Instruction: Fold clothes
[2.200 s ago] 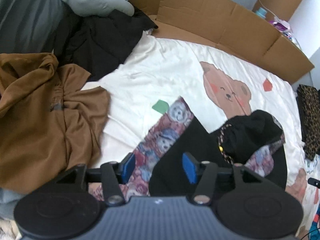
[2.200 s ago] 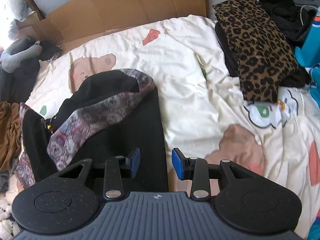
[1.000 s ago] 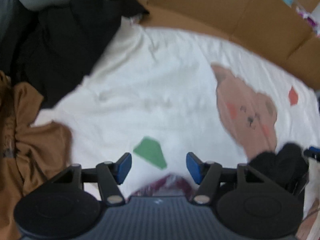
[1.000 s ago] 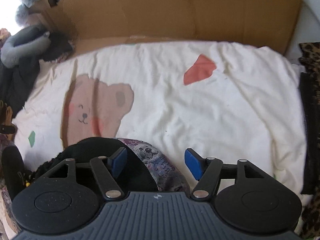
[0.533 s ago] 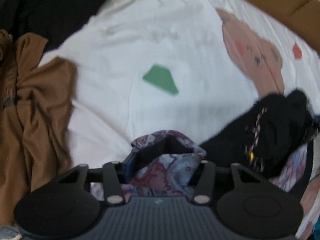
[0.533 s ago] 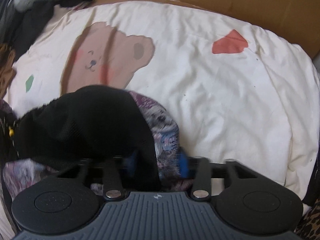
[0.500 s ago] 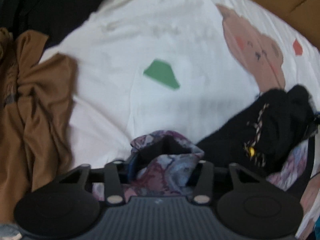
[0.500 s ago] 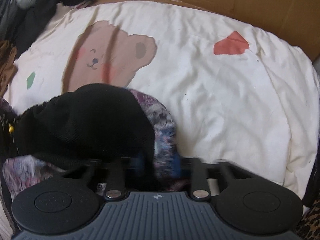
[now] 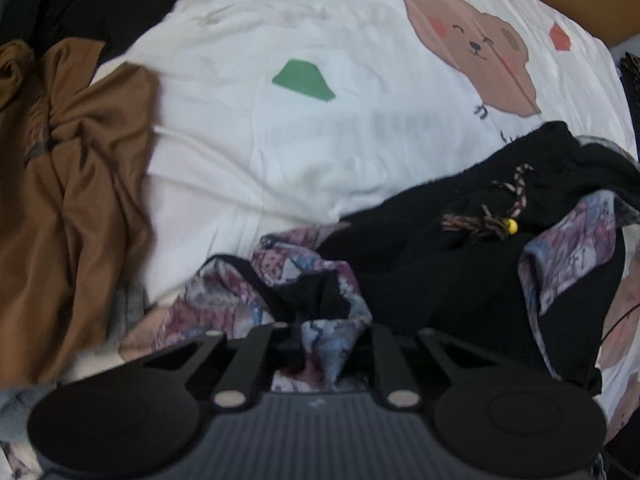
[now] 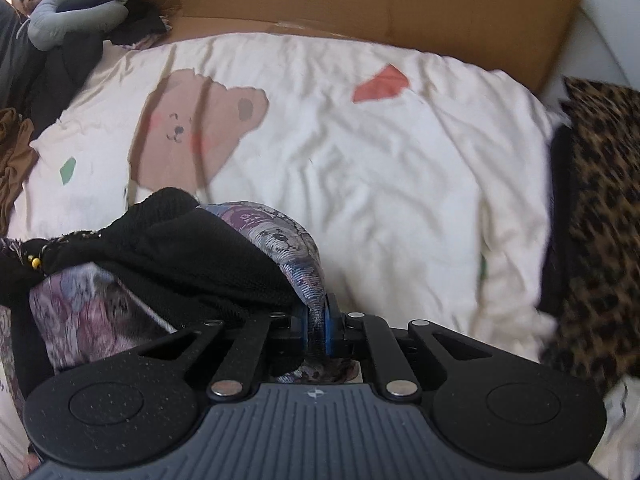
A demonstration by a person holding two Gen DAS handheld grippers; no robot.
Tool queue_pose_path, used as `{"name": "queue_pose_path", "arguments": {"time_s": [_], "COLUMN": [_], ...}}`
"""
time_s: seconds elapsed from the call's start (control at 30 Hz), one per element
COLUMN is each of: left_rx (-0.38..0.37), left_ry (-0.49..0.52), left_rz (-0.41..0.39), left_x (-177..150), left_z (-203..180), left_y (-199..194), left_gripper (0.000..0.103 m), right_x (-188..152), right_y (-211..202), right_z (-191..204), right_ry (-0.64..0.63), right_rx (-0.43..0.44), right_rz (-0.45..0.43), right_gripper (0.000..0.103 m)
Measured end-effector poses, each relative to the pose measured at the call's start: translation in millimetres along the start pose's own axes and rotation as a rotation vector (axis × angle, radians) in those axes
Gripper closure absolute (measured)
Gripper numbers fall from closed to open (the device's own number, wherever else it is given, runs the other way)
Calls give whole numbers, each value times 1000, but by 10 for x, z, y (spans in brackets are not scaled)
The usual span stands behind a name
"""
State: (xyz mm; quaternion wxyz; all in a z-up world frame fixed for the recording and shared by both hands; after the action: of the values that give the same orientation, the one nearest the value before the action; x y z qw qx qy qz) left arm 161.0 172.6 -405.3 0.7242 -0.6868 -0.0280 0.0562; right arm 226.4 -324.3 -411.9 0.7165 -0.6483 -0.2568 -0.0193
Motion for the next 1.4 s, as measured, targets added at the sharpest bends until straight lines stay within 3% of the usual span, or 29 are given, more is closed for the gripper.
{"name": "queue_pose_path", "arguments": {"time_s": [0.07,0.13,0.4,0.53,0.6,0.63,0.73,1.07,1.2,1.4], "left_rx": [0,-6,-30,-4,-3,-3,-6,-62,-91,-83], "left_ry": [-2,-75,-150,-126,-119,-117,-116,3,54,40], "left_rz": [2,-13,63,96,91,86,61,-11,-44,-115], "left_x": [-95,-206,-516,-564,-570,-571,-588,-422,-294,72], "left_z": [14,23,-45,-73,-59,-48,-11,-120,-216,-282], "left_y": [-15,2,463,576,504,458,300,-157,-296,-194], "left_gripper": [94,94,94,81,77,71,66,65,65,64], "right_x": [-130,-268,-884,-1042,-1059,-1063,-1056,-738,-558,-389], "right_y": [-82,-158,-195,-84,-145,-191,-339,-737,-719,-558], "right_z": [-26,-64,-251,-173,-140,-136,-201,-395,-321,-194], "right_ry": [17,39,180,204,189,181,183,196,194,189], "right_rx": [-15,-32,-74,-47,-45,-49,-59,-94,-89,-56], "right_rz": [8,20,120,186,177,174,163,26,-36,-80], "right_gripper": [99,99,98,95,92,79,66,65,65,63]}}
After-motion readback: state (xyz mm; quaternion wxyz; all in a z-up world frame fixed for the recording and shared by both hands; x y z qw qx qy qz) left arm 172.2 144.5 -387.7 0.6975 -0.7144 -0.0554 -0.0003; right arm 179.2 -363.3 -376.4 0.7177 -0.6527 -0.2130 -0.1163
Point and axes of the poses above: each gripper's, at about its wrist camera, not at the fingertips, and y roughly the way its jaws point, z to its left, x to its top, the point moved 3 cm from there along y, roughly the way its jaws point, and after that the axes turned 10 degrees about -y, right-handed, at the moved point
